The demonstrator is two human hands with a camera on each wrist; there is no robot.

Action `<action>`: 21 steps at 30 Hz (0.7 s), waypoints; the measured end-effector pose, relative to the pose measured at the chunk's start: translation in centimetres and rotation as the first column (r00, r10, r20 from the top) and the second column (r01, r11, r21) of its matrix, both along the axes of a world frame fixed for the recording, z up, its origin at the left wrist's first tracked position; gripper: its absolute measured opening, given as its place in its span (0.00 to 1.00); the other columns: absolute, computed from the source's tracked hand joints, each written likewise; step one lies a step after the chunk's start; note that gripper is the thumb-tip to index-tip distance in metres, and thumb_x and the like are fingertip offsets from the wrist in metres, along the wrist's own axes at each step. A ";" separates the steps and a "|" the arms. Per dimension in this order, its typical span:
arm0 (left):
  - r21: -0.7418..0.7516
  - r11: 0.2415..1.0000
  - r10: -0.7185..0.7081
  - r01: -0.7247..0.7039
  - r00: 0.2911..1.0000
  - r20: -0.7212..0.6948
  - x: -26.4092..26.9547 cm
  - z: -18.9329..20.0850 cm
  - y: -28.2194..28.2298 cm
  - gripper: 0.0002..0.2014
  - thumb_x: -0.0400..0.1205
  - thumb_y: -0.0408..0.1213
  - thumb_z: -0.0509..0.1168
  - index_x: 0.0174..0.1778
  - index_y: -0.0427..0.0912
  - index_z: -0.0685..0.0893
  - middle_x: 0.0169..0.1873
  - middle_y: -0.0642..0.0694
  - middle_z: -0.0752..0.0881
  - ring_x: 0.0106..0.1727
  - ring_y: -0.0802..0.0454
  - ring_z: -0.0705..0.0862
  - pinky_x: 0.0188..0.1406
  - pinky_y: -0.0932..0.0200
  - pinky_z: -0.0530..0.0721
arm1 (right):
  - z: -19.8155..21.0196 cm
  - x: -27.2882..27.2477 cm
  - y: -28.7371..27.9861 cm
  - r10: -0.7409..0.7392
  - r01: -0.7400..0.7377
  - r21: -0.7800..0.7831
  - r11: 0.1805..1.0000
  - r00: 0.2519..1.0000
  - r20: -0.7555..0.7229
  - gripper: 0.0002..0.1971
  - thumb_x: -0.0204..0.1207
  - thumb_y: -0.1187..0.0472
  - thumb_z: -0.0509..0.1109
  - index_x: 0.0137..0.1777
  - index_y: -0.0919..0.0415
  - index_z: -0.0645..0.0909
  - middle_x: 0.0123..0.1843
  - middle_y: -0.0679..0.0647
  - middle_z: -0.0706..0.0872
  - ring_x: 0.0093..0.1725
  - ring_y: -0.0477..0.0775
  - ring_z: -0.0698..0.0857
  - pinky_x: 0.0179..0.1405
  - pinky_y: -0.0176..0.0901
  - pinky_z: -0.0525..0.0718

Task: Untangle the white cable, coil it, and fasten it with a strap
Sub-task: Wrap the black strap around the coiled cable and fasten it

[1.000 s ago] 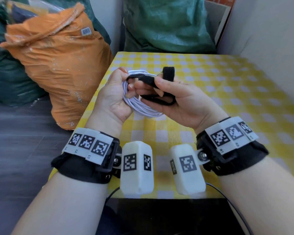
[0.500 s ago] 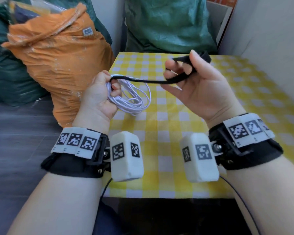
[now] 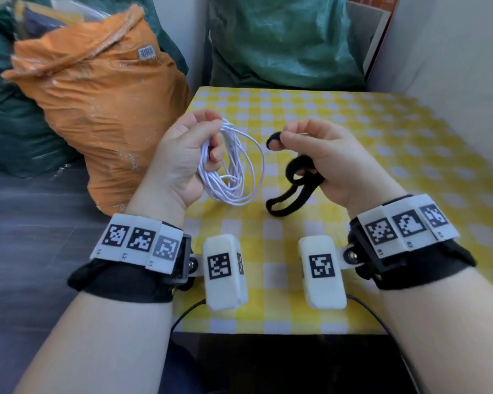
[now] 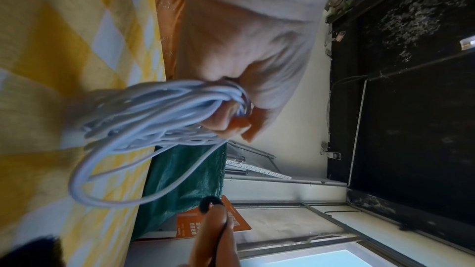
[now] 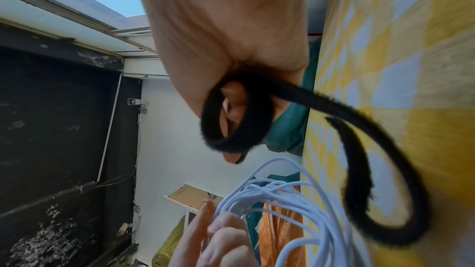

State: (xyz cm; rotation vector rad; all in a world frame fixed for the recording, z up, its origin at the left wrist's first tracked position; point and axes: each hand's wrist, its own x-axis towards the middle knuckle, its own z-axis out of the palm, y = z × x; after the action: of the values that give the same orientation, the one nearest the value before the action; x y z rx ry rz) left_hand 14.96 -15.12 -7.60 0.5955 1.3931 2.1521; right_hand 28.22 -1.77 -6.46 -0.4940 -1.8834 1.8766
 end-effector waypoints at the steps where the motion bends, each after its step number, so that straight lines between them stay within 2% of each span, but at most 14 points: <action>1: -0.022 0.999 -0.025 0.025 1.000 -0.019 0.1 0.0 0.0 0.08 0.83 0.26 0.58 0.42 0.43 0.76 0.24 0.45 0.73 0.18 0.57 0.70 0.15 0.68 0.61 | 0.1 0.1 0.0 0.037 -0.037 -0.001 0.999 0.999 0.004 0.06 0.80 0.68 0.65 0.46 0.57 0.76 0.40 0.53 0.88 0.22 0.38 0.76 0.19 0.30 0.70; 4: -0.065 0.996 -0.060 0.057 0.997 -0.041 0.4 -0.1 0.0 0.05 0.83 0.30 0.62 0.44 0.44 0.76 0.26 0.45 0.73 0.17 0.58 0.70 0.14 0.69 0.61 | 0.2 0.5 0.2 0.194 -0.195 0.027 0.980 0.980 0.043 0.08 0.80 0.71 0.63 0.51 0.58 0.78 0.41 0.53 0.88 0.19 0.39 0.72 0.17 0.30 0.65; 7: -0.087 0.990 -0.117 0.111 0.991 -0.062 0.7 -0.1 0.1 0.06 0.76 0.38 0.67 0.44 0.44 0.76 0.26 0.45 0.73 0.16 0.59 0.69 0.12 0.69 0.60 | 0.3 0.9 0.3 0.385 -0.393 0.091 0.915 0.919 0.086 0.09 0.80 0.71 0.63 0.52 0.58 0.81 0.41 0.51 0.89 0.23 0.40 0.76 0.20 0.33 0.66; 9: -0.116 0.977 -0.188 0.177 0.978 -0.093 0.8 -0.1 0.1 0.12 0.72 0.42 0.72 0.44 0.43 0.78 0.25 0.46 0.76 0.16 0.59 0.68 0.12 0.70 0.61 | 0.2 0.9 0.2 0.470 -0.478 0.118 0.870 0.878 0.094 0.10 0.77 0.70 0.65 0.51 0.58 0.84 0.44 0.51 0.90 0.37 0.44 0.85 0.32 0.35 0.75; 10: -0.132 0.968 -0.227 0.211 0.967 -0.114 0.9 0.0 0.1 0.15 0.70 0.44 0.75 0.45 0.43 0.78 0.25 0.47 0.78 0.15 0.59 0.68 0.13 0.71 0.61 | 0.3 0.9 0.1 0.498 -0.505 0.128 0.853 0.863 0.090 0.10 0.75 0.70 0.64 0.50 0.58 0.84 0.45 0.51 0.91 0.45 0.47 0.87 0.43 0.35 0.80; 11: -0.143 0.958 -0.266 0.247 0.955 -0.133 1.0 -0.1 0.2 0.19 0.66 0.47 0.77 0.45 0.42 0.79 0.24 0.49 0.79 0.15 0.60 0.68 0.13 0.71 0.61 | 0.3 0.8 -0.1 0.515 -0.522 0.138 0.842 0.853 0.086 0.10 0.75 0.71 0.64 0.50 0.60 0.83 0.46 0.52 0.91 0.50 0.48 0.88 0.52 0.36 0.83; 12: -0.147 0.946 -0.310 0.289 0.940 -0.145 1.1 0.0 0.1 0.22 0.62 0.49 0.77 0.45 0.43 0.80 0.23 0.50 0.81 0.15 0.61 0.68 0.13 0.71 0.61 | 0.4 0.8 -0.2 0.522 -0.529 0.145 0.836 0.849 0.086 0.09 0.75 0.73 0.64 0.49 0.62 0.82 0.45 0.53 0.90 0.50 0.48 0.89 0.56 0.36 0.83; 13: -0.145 0.935 -0.346 0.325 0.925 -0.155 1.2 0.0 0.2 0.23 0.60 0.50 0.77 0.45 0.43 0.80 0.24 0.50 0.82 0.15 0.61 0.68 0.12 0.71 0.61 | 0.5 0.8 -0.3 0.509 -0.517 0.153 0.842 0.856 0.090 0.09 0.76 0.76 0.65 0.48 0.63 0.80 0.42 0.53 0.90 0.44 0.46 0.89 0.51 0.33 0.85; 15: -0.150 0.924 -0.376 0.353 0.911 -0.170 1.3 0.1 0.2 0.22 0.59 0.49 0.78 0.44 0.44 0.82 0.27 0.49 0.83 0.15 0.62 0.67 0.12 0.71 0.62 | 0.8 0.7 -0.6 0.448 -0.456 0.183 0.871 0.890 0.087 0.11 0.74 0.80 0.66 0.45 0.63 0.76 0.34 0.52 0.88 0.28 0.39 0.83 0.31 0.25 0.79; 16: -0.166 0.923 -0.373 0.346 0.911 -0.176 1.3 0.1 0.1 0.21 0.58 0.47 0.78 0.43 0.44 0.82 0.28 0.48 0.82 0.15 0.62 0.67 0.12 0.70 0.62 | 0.9 0.7 -0.8 0.411 -0.419 0.207 0.884 0.908 0.083 0.12 0.73 0.80 0.68 0.44 0.62 0.76 0.32 0.52 0.88 0.24 0.39 0.81 0.27 0.26 0.77; 18: -0.212 0.920 -0.371 0.328 0.904 -0.210 1.4 0.3 0.1 0.20 0.58 0.42 0.79 0.43 0.43 0.82 0.25 0.51 0.79 0.15 0.62 0.68 0.13 0.71 0.64 | 1.1 0.6 -1.0 0.343 -0.353 0.265 0.898 0.936 0.082 0.12 0.70 0.77 0.73 0.42 0.60 0.76 0.30 0.51 0.88 0.23 0.42 0.80 0.25 0.33 0.78; 20: -0.261 0.917 -0.366 0.303 0.897 -0.248 1.5 0.4 0.0 0.18 0.63 0.34 0.81 0.43 0.43 0.81 0.23 0.53 0.78 0.16 0.62 0.70 0.14 0.72 0.64 | 1.3 0.5 -1.1 0.286 -0.292 0.321 0.901 0.956 0.067 0.14 0.67 0.75 0.76 0.39 0.59 0.76 0.28 0.49 0.88 0.25 0.43 0.82 0.27 0.34 0.79; 21: -0.278 0.915 -0.363 0.292 0.896 -0.256 1.6 0.5 0.0 0.15 0.65 0.32 0.78 0.43 0.43 0.81 0.23 0.54 0.78 0.16 0.61 0.70 0.15 0.72 0.63 | 1.3 0.5 -1.1 0.255 -0.256 0.342 0.904 0.966 0.050 0.15 0.66 0.75 0.78 0.37 0.59 0.76 0.27 0.49 0.88 0.26 0.45 0.83 0.28 0.35 0.80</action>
State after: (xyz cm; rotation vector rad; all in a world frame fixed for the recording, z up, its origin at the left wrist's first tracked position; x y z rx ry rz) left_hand 16.51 -15.13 -7.14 1.0226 1.5450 1.6480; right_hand 28.71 -2.90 -5.15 -0.1380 -2.3122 1.6335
